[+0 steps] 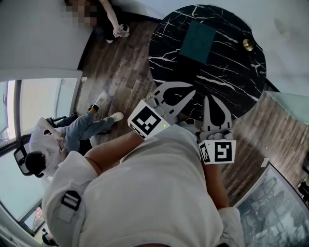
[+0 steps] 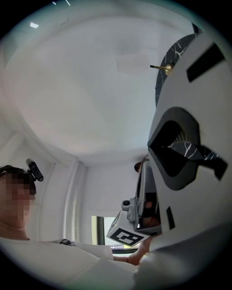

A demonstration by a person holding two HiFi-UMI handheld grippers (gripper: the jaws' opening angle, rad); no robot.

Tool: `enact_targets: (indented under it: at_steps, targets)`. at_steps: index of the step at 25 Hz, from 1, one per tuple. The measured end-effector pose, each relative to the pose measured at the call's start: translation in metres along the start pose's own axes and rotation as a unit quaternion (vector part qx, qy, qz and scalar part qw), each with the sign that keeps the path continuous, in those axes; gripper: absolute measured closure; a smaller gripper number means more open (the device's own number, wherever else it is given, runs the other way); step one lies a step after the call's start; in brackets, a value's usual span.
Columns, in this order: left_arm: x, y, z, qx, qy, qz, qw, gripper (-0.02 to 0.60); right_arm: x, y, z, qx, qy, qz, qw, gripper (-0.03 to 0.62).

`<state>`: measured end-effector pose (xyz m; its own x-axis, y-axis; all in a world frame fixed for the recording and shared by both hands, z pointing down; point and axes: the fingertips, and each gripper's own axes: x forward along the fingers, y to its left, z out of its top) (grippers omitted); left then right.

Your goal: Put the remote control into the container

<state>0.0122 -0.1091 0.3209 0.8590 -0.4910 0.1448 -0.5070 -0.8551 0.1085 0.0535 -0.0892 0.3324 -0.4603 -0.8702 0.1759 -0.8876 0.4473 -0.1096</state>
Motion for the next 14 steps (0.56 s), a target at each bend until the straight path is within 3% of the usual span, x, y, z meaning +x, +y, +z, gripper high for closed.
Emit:
enact_targets:
  at_steps: [14]
  targets:
    - [-0.004, -0.013, 0.017, -0.001, -0.017, 0.0, 0.9999, 0.575, -0.008, 0.002, 0.015, -0.011, -0.009, 0.004, 1.0, 0.585]
